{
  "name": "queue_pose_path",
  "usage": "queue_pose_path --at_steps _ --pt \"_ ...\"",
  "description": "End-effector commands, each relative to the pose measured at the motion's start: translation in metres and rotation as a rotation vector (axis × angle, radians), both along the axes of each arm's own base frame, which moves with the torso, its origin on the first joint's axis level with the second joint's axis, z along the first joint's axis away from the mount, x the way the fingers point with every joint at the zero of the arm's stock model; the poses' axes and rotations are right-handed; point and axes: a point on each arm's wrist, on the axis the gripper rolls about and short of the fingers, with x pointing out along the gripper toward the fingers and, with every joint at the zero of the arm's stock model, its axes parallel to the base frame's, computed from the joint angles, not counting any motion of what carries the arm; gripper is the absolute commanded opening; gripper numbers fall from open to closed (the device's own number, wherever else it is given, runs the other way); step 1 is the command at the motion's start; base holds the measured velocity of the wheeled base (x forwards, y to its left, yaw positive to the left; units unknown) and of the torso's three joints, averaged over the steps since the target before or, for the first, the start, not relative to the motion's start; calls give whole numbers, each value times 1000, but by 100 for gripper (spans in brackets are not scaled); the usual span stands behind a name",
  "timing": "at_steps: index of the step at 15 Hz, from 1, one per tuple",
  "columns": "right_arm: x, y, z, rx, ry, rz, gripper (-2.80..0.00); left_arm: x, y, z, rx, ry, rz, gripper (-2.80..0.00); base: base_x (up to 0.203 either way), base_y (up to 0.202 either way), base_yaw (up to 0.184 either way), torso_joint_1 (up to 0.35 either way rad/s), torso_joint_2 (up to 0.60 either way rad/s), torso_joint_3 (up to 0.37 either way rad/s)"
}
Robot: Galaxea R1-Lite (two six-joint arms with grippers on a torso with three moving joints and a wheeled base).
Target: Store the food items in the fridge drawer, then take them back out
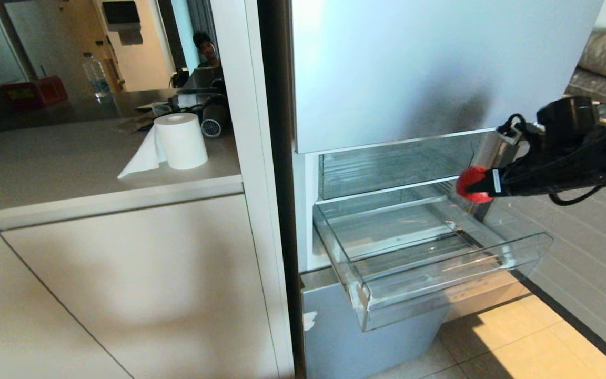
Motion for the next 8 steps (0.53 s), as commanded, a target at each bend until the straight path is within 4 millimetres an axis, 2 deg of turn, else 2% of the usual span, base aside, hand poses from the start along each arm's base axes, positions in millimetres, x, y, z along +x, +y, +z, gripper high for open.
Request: queue_pose_path --at_steps 1,4,6,8 --pt "-62 4 51 -2 -119 9 -280 0 0 0 0 1 0 -280 0 0 0 0 0 0" --pt "-153 9 63 -7 -162 13 -280 0 0 0 1 2 0 -280 0 0 0 0 0 0" --pt "-216 9 57 -11 -200 7 -280 0 0 0 0 2 0 -280 0 0 0 0 0 0" --pt "-281 9 43 -20 -270 -17 -280 0 0 0 0 2 0 -280 0 0 0 0 0 0"
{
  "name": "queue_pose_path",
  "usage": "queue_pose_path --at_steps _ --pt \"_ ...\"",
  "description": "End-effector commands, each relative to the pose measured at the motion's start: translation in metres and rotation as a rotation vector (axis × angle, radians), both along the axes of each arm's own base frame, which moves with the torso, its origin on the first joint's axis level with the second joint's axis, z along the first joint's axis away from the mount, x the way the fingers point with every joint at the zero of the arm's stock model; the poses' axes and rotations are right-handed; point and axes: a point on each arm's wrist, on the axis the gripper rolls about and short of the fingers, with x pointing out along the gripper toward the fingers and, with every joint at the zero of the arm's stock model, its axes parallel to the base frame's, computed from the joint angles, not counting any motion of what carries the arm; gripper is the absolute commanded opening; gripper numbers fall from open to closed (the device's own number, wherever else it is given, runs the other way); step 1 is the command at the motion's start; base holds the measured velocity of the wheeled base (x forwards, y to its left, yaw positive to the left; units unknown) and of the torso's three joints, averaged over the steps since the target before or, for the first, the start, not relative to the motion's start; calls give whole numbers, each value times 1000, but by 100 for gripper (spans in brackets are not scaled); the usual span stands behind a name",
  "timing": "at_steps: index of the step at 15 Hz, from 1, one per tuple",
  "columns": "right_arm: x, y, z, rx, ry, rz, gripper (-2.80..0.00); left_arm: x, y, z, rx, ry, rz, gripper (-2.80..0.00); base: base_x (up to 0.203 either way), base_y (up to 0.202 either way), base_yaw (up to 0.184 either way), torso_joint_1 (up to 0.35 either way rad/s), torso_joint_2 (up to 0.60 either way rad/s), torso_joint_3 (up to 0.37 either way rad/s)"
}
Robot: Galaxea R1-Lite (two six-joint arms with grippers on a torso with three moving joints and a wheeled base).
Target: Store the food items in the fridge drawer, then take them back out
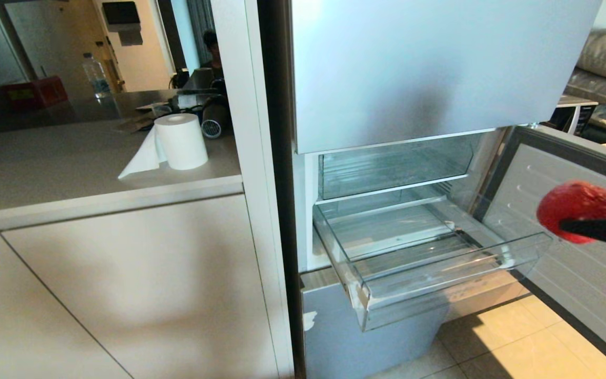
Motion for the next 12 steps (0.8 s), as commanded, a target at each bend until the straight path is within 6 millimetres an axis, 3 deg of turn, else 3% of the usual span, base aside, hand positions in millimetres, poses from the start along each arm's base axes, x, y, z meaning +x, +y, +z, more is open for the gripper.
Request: queue_pose_path --at_steps 1,4,6,9,12 --pt "-83 -1 -2 -8 -175 -23 -280 0 0 0 0 0 0 -280 0 0 0 0 0 0" --pt "-157 -4 -42 -41 -320 -143 -280 0 0 0 1 2 0 -280 0 0 0 0 0 0" --pt "-191 -6 -80 -53 -409 -202 -280 0 0 0 0 3 0 -280 0 0 0 0 0 0" --pt "-199 -7 -145 -71 -377 -247 -280 0 0 0 0 2 0 -280 0 0 0 0 0 0" --pt "-195 -5 -185 -66 -333 -200 -280 0 0 0 1 1 0 -280 0 0 0 0 0 0"
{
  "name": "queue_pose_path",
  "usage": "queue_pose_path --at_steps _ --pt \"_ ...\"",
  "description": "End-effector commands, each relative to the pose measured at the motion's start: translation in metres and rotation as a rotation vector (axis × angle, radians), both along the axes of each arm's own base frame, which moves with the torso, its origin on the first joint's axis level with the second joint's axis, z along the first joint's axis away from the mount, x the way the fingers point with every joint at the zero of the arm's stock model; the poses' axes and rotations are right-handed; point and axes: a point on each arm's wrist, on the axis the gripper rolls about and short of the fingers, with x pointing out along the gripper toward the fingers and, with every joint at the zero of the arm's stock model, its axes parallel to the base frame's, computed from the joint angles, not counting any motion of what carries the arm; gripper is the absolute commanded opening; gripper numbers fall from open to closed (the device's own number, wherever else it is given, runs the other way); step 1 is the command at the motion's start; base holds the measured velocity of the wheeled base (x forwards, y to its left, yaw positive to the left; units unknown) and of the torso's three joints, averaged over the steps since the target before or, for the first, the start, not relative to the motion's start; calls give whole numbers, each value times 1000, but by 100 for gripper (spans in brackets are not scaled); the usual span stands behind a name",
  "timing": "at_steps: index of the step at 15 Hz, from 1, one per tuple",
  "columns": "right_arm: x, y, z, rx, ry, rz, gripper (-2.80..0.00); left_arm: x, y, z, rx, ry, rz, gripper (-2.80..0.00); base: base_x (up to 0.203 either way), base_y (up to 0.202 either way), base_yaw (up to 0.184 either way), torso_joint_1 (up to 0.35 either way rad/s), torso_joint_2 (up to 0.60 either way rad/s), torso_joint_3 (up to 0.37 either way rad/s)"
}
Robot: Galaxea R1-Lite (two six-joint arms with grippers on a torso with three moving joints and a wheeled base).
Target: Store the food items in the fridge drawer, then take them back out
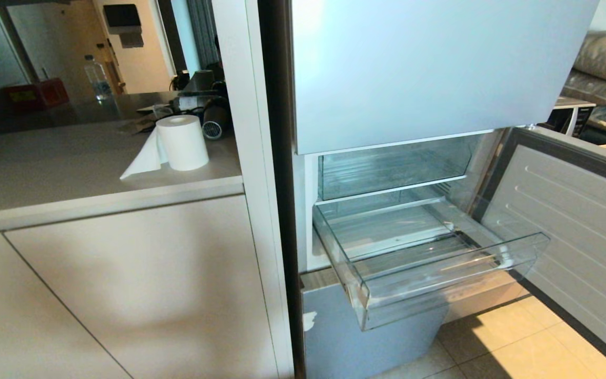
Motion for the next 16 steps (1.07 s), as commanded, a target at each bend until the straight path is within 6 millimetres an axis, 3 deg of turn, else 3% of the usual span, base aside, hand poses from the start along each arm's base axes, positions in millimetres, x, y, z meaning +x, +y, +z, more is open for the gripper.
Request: queue_pose_path --at_steps 1,3,5,11,16 --pt "-1 1 -18 9 -27 53 -280 0 0 0 0 2 0 -280 0 0 0 0 0 0" --pt "3 2 -23 12 -58 83 -280 0 0 0 0 2 0 -280 0 0 0 0 0 0" --pt "7 2 -15 1 -195 94 -280 0 0 0 -1 3 0 -280 0 0 0 0 0 0" --pt "8 2 -23 -4 -149 101 -280 0 0 0 0 2 0 -280 0 0 0 0 0 0" --pt "8 2 -23 -5 -149 102 -280 0 0 0 1 3 0 -280 -2 5 -153 1 1 1"
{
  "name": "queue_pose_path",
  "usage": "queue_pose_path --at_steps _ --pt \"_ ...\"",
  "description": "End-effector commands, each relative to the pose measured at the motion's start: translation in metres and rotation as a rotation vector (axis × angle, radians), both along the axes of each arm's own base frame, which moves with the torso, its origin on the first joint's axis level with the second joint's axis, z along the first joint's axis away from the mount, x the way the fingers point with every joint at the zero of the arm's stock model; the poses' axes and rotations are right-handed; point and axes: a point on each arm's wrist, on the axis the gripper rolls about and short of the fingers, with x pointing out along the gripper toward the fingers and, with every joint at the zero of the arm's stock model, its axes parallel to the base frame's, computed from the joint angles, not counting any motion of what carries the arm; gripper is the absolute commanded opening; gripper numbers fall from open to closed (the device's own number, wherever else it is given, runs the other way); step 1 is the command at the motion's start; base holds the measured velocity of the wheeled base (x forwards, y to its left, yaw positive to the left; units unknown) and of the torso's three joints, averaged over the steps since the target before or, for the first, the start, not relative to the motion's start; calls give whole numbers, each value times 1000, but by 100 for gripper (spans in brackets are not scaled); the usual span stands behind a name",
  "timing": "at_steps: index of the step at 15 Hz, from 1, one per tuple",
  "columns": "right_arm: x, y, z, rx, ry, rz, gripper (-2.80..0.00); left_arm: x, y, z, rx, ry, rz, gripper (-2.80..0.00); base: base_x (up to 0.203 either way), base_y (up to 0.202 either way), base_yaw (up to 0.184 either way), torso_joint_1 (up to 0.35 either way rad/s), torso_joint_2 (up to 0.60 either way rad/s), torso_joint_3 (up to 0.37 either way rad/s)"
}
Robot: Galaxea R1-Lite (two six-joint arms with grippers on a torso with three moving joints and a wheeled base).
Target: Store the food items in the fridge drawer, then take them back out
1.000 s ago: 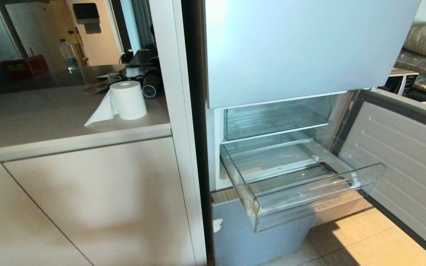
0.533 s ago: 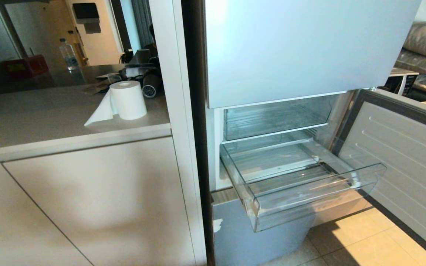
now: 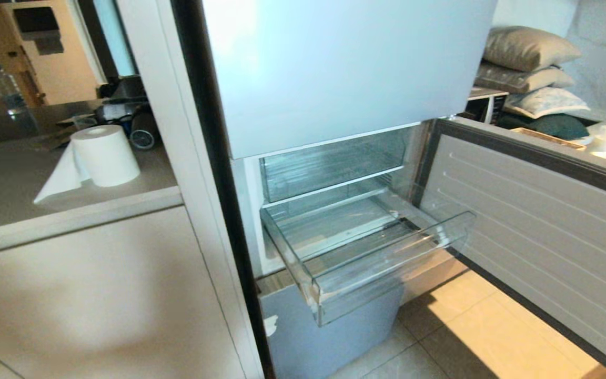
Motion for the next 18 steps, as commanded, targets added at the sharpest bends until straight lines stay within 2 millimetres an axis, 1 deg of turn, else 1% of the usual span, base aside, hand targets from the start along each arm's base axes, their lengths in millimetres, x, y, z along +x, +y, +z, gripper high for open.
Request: queue_pose_path --at_steps 1,7,9,10,11,12,14,15,16,18 --pt "0 0 -1 -2 8 1 -280 0 0 0 1 2 0 -280 -1 6 -179 6 2 6" --pt "0 0 0 15 6 -5 -280 0 0 0 0 2 0 -280 -1 7 -175 3 1 1" --pt "1 0 0 29 9 1 -280 0 0 0 0 0 0 -280 -1 7 -123 2 4 3" --pt "3 0 4 24 22 -1 -280 0 0 0 1 1 0 -280 0 0 0 0 0 0" --pt "6 0 14 29 40 -11 -280 0 0 0 0 3 0 -280 0 0 0 0 0 0" --pt "13 -1 30 47 70 -41 -280 0 0 0 0 2 0 -280 0 0 0 0 0 0" --pt "35 -3 63 115 133 -162 -280 0 0 0 1 1 0 -280 0 0 0 0 0 0" --pt "51 -6 77 154 174 -245 -280 0 0 0 0 1 0 -280 0 0 0 0 0 0" --pt "69 -13 86 190 214 -350 -280 0 0 0 0 2 0 -280 0 0 0 0 0 0" --pt "92 -36 100 258 211 -587 -280 0 0 0 0 0 0 -280 0 0 0 0 0 0"
